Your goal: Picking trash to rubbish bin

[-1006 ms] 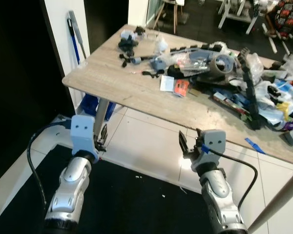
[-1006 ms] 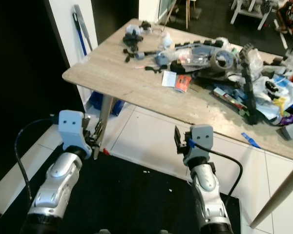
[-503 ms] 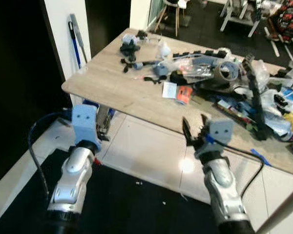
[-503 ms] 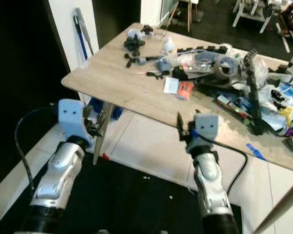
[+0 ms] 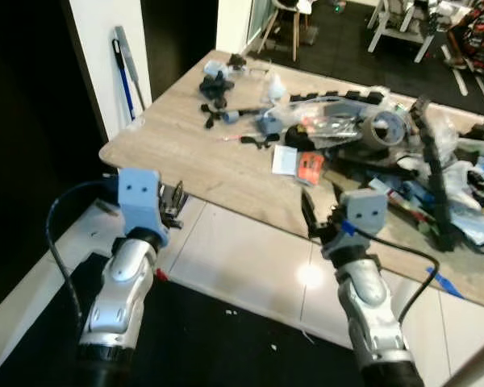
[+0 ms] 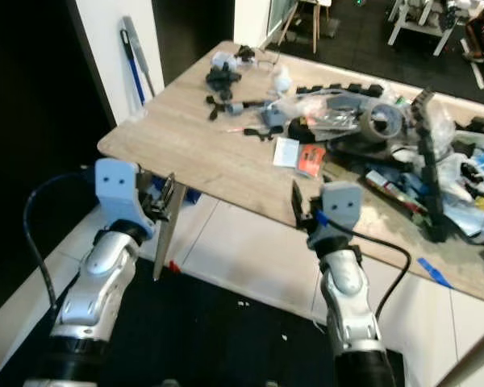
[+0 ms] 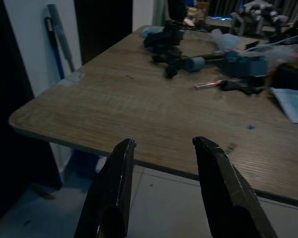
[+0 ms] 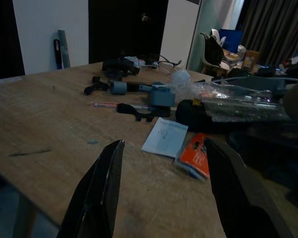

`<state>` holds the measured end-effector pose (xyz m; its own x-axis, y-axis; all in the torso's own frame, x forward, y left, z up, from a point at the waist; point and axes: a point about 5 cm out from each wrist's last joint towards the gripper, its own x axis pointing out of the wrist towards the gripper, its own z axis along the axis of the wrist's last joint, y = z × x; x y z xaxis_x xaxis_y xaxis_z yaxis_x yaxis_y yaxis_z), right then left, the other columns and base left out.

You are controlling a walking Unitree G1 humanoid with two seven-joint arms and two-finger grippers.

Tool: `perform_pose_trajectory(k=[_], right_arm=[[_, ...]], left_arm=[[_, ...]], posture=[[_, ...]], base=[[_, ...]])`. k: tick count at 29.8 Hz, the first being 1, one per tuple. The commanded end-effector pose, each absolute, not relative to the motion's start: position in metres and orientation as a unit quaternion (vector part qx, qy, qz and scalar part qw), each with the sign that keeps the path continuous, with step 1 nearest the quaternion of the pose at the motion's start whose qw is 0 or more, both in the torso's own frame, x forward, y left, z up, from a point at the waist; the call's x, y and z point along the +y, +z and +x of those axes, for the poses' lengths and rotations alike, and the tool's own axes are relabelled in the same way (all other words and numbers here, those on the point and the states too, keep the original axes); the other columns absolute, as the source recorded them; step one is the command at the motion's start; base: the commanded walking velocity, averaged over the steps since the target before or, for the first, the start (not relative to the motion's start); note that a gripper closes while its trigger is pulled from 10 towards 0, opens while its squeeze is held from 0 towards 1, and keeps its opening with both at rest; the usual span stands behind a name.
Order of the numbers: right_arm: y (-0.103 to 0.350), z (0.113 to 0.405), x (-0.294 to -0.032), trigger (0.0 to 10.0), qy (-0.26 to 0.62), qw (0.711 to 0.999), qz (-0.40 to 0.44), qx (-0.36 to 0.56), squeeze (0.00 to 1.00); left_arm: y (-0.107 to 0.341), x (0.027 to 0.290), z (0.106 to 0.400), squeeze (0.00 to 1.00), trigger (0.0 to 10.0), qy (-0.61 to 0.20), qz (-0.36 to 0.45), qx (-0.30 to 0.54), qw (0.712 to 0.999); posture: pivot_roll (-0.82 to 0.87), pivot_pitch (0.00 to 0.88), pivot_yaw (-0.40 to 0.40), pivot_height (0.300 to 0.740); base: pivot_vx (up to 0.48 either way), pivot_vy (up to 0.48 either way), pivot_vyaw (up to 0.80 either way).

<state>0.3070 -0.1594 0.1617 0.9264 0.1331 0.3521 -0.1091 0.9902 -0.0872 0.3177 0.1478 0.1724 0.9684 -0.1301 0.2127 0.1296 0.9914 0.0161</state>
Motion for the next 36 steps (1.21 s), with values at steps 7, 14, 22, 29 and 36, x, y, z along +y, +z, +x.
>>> perform_pose_trajectory(k=[7,14,22,29,36], right_arm=[[0.159,0.308,-0.161,10.0,0.066,0.983,-0.036,-0.170,0.00],[0.159,0.309,-0.157,10.0,0.079,0.981,-0.051,-0.167,0.00],[0.159,0.309,-0.154,10.0,0.088,0.980,-0.059,-0.168,0.00],[0.159,0.308,-0.153,10.0,0.089,0.980,-0.053,-0.167,0.00],[0.158,0.309,-0.153,10.0,0.094,0.980,-0.058,-0.164,0.00]], left_arm=[[0.170,0.143,0.317,0.00,10.0,-0.073,-0.004,-0.101,0.992],[0.171,0.144,0.317,0.00,10.0,-0.072,-0.003,-0.101,0.992],[0.171,0.143,0.318,0.00,10.0,-0.074,-0.001,-0.101,0.992],[0.171,0.143,0.318,0.00,10.0,-0.075,0.000,-0.101,0.992],[0.171,0.142,0.318,0.00,10.0,-0.077,0.001,-0.101,0.992]], posture=[[-0.03,0.146,-0.063,0.740],[-0.03,0.144,-0.065,0.740],[-0.03,0.143,-0.064,0.740],[-0.03,0.142,-0.063,0.740],[-0.04,0.137,-0.064,0.740]], base=[[0.299,0.000,0.00],[0.298,0.000,0.00],[0.296,0.000,0.00],[0.297,0.000,0.00],[0.301,0.000,0.00]])
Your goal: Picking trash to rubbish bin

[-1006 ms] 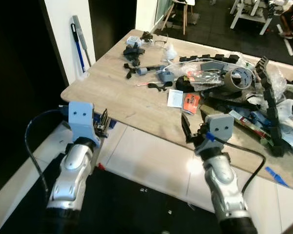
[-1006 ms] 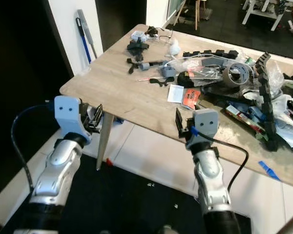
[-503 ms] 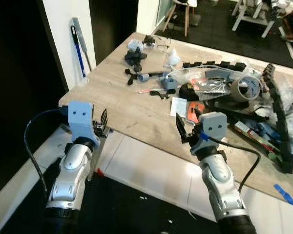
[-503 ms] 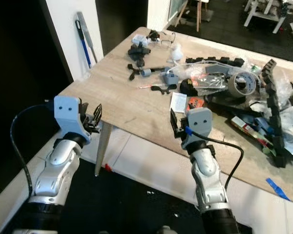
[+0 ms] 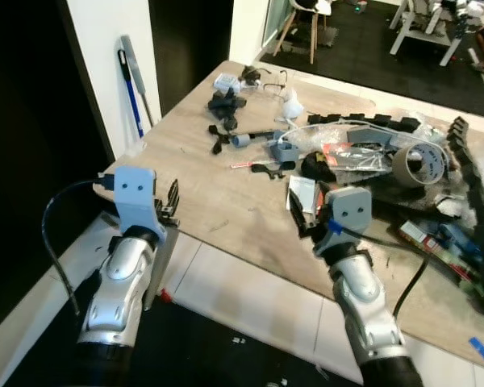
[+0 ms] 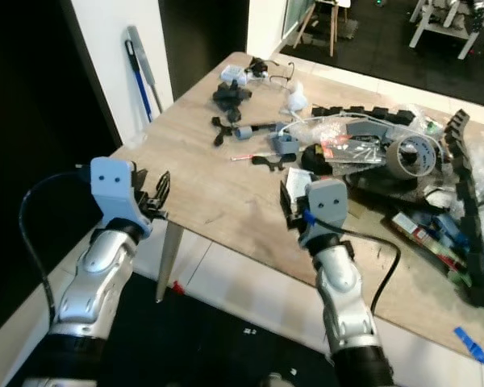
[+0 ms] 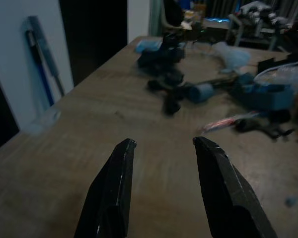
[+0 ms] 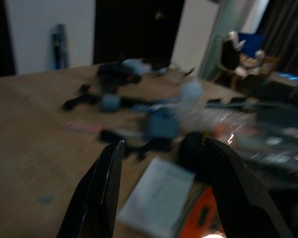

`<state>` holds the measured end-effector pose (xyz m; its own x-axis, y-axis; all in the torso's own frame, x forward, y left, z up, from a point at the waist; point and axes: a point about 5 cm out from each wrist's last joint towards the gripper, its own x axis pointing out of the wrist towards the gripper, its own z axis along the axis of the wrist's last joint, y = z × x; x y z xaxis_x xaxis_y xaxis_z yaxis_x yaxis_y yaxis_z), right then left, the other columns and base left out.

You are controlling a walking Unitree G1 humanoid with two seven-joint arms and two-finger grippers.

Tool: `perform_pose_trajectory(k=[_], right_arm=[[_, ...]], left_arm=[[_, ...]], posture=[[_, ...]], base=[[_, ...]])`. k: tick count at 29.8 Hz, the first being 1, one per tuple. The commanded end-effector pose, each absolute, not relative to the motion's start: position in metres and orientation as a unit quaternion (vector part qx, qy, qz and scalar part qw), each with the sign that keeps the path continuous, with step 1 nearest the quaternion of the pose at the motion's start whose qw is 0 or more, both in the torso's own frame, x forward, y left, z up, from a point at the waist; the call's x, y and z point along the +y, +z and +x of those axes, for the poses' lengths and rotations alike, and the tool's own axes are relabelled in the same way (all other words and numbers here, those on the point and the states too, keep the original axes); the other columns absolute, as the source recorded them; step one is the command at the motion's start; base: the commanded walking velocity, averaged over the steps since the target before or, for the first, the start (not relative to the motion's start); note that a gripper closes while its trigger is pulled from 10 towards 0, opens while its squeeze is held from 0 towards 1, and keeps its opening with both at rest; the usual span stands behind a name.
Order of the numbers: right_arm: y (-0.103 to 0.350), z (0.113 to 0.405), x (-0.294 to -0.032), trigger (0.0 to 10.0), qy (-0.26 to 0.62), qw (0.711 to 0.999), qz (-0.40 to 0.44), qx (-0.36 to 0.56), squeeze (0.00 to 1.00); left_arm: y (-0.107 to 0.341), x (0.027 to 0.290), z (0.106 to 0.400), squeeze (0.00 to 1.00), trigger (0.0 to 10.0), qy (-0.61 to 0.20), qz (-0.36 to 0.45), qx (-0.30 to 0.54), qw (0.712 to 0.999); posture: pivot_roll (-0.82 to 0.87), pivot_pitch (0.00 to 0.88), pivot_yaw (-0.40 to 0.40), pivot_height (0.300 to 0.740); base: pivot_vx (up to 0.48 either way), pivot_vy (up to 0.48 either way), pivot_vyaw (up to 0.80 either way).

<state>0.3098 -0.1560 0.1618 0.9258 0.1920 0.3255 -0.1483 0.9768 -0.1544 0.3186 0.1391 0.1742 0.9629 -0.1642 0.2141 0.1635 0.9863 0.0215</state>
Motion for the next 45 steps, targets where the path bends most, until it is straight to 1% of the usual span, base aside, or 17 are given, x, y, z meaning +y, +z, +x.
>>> perform_pose_trajectory(k=[1,4,13,40,45], right_arm=[[0.158,0.309,-0.152,10.0,0.099,0.979,-0.063,-0.164,0.00],[0.157,0.309,-0.150,10.0,0.106,0.979,-0.067,-0.164,0.00],[0.157,0.310,-0.147,10.0,0.111,0.978,-0.068,-0.164,0.00],[0.155,0.310,-0.143,10.0,0.128,0.977,-0.068,-0.160,0.00],[0.152,0.309,-0.137,10.0,0.149,0.975,-0.068,-0.148,0.00]], left_arm=[[0.170,0.142,0.317,0.00,10.0,-0.077,0.001,-0.101,0.992],[0.170,0.142,0.317,0.00,10.0,-0.078,0.001,-0.101,0.992],[0.170,0.142,0.317,0.00,10.0,-0.079,0.002,-0.102,0.992],[0.168,0.143,0.314,0.00,10.0,-0.079,0.004,-0.101,0.992],[0.168,0.143,0.314,0.00,10.0,-0.080,0.004,-0.100,0.992]], posture=[[-0.03,0.133,-0.065,0.740],[-0.03,0.129,-0.066,0.740],[-0.03,0.119,-0.066,0.740],[-0.03,0.106,-0.072,0.740],[-0.03,0.109,-0.070,0.740]], base=[[0.296,0.000,0.00],[0.296,0.000,0.00],[0.301,0.000,0.50],[0.300,0.000,0.00],[0.299,0.000,0.00]])
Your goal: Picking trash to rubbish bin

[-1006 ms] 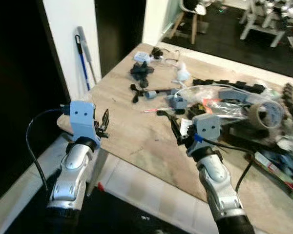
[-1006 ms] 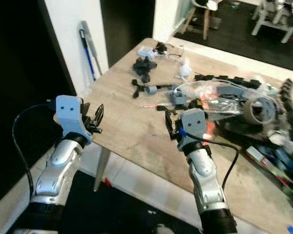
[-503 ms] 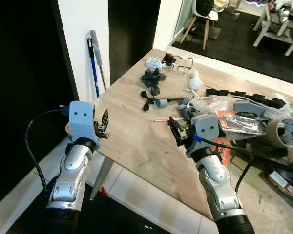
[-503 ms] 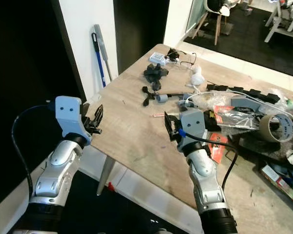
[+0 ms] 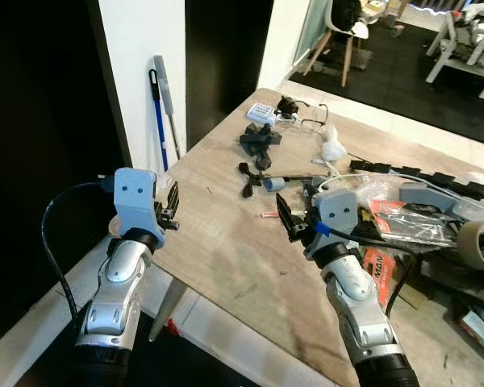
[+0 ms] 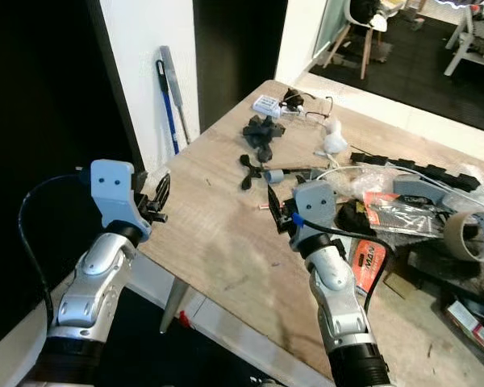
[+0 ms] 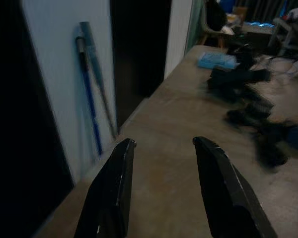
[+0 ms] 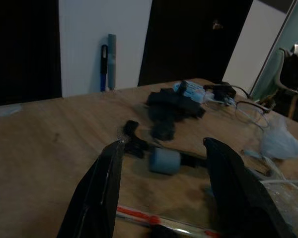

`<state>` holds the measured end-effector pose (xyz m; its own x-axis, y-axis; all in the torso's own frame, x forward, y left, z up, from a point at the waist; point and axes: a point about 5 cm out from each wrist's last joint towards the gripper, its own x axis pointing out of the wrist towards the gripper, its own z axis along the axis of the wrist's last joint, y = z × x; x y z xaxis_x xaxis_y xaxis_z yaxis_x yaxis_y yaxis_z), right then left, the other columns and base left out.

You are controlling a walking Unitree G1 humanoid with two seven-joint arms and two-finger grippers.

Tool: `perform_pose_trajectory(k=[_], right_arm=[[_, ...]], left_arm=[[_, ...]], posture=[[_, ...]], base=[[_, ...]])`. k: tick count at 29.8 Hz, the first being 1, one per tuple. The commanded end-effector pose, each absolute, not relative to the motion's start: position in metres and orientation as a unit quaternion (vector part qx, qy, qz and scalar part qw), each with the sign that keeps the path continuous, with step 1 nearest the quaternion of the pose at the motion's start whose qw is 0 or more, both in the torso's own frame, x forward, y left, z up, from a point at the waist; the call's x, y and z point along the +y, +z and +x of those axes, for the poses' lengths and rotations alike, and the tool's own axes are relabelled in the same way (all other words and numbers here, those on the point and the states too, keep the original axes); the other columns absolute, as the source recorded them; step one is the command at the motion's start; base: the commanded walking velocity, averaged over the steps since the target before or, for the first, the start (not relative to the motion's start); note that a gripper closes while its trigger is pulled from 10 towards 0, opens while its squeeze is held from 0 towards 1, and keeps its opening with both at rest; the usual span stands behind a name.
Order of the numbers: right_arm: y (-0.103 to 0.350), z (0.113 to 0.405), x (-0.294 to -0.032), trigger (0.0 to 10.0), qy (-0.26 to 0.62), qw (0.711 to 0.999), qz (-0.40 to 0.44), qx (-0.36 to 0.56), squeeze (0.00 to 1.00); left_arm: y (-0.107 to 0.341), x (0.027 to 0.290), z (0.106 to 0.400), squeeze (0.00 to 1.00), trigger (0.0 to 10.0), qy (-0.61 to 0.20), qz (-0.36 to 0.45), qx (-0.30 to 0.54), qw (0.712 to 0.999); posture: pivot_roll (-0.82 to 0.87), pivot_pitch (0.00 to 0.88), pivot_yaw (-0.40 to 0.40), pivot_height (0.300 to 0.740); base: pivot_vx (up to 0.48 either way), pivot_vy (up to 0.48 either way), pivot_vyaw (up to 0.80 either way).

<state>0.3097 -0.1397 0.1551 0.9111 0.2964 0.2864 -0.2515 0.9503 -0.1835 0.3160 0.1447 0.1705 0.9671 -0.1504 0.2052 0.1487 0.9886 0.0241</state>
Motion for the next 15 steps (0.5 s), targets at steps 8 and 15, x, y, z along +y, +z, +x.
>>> perform_pose_trajectory(k=[8,15], right_arm=[[0.1520,0.3087,-0.1345,10.0,0.157,0.974,-0.071,-0.148,0.00],[0.1511,0.3082,-0.1348,10.0,0.159,0.974,-0.069,-0.146,0.00]], left_arm=[[0.1680,0.1434,0.3137,0.00,10.0,-0.081,0.005,-0.099,0.992],[0.1677,0.1438,0.3134,0.00,10.0,-0.081,0.005,-0.098,0.992]], posture=[[-0.03,0.112,-0.068,0.740],[-0.03,0.115,-0.066,0.740]], base=[[0.299,0.000,0.00],[0.299,0.000,0.00]])
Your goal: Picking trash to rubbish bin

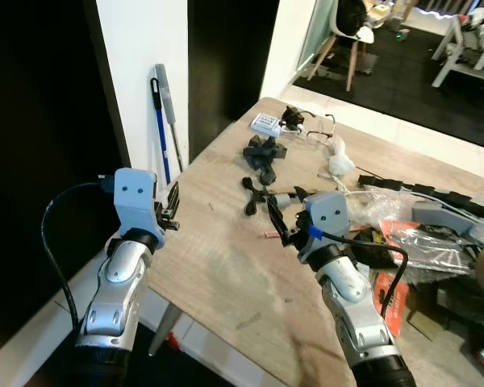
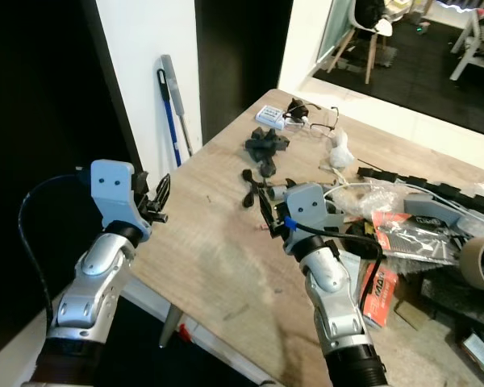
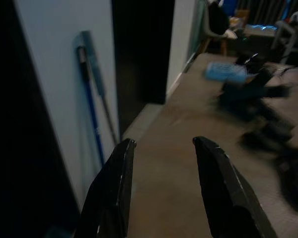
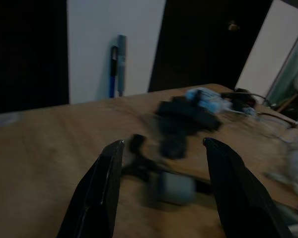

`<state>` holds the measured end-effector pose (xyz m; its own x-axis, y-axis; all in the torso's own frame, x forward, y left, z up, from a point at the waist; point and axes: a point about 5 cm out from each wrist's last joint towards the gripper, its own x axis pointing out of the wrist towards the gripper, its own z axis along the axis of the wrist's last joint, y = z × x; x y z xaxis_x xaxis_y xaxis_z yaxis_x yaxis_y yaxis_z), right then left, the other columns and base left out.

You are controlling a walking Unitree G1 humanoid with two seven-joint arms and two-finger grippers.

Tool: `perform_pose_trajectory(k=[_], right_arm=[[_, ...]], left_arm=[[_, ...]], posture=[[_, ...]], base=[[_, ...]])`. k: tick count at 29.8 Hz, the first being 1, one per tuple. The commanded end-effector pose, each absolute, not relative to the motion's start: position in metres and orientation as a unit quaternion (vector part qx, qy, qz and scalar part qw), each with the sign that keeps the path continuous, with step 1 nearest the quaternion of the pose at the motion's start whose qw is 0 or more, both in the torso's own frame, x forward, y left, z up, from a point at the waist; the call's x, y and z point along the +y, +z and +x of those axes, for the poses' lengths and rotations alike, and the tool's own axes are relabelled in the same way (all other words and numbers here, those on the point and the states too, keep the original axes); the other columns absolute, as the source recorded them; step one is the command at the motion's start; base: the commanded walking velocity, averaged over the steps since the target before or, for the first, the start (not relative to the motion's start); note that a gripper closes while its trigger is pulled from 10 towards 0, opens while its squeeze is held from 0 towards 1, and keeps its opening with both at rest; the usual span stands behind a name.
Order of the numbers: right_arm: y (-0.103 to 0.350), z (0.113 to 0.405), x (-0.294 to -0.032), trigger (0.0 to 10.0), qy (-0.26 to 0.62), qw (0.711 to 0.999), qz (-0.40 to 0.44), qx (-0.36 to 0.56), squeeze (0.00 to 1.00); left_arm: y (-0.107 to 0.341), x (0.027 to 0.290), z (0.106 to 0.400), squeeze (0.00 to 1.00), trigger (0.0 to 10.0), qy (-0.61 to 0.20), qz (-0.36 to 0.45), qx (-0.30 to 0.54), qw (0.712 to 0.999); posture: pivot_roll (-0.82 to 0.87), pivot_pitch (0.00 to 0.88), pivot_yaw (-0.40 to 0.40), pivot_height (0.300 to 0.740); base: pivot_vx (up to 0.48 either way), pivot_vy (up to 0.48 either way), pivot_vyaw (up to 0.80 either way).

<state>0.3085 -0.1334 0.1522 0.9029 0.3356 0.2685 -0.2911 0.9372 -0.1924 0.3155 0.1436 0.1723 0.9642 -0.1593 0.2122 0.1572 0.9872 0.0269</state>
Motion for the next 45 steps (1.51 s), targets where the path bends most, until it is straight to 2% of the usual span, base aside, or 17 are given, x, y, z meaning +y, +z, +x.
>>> perform_pose_trajectory(k=[1,18,34,35,37,38,45], right_arm=[[0.151,0.308,-0.135,10.0,0.159,0.974,-0.068,-0.145,0.00],[0.149,0.308,-0.136,10.0,0.161,0.977,-0.050,-0.132,0.00],[0.138,0.316,-0.124,10.0,0.206,0.975,-0.050,-0.067,0.00],[0.137,0.317,-0.122,10.0,0.212,0.974,-0.048,-0.060,0.15],[0.136,0.318,-0.120,10.0,0.216,0.974,-0.047,-0.055,0.15],[0.135,0.319,-0.118,10.0,0.223,0.972,-0.049,-0.049,1.00],[0.130,0.330,-0.106,10.0,0.248,0.966,-0.072,-0.019,1.00]], left_arm=[[0.168,0.144,0.313,0.00,10.0,-0.081,0.005,-0.098,0.992],[0.167,0.144,0.313,0.00,10.0,-0.082,0.008,-0.095,0.992],[0.159,0.140,0.312,0.00,10.0,-0.096,0.038,-0.076,0.992],[0.159,0.139,0.312,0.00,10.0,-0.097,0.039,-0.074,0.992],[0.158,0.139,0.312,0.00,10.0,-0.098,0.040,-0.073,0.992],[0.157,0.139,0.311,0.00,10.0,-0.102,0.046,-0.071,0.991],[0.153,0.140,0.311,0.00,10.0,-0.115,0.074,-0.058,0.989]], posture=[[-0.03,0.115,-0.066,0.740],[-0.03,0.122,-0.062,0.740],[-0.03,0.133,-0.061,0.740],[-0.03,0.133,-0.062,0.740],[-0.03,0.133,-0.062,0.740],[-0.03,0.134,-0.062,0.740],[-0.03,0.139,-0.059,0.740]], base=[[0.300,0.000,0.00],[0.298,0.000,0.00],[0.000,0.000,0.00],[0.000,0.000,0.00],[0.000,0.000,0.00],[0.000,0.000,0.00],[0.000,0.000,0.00]])
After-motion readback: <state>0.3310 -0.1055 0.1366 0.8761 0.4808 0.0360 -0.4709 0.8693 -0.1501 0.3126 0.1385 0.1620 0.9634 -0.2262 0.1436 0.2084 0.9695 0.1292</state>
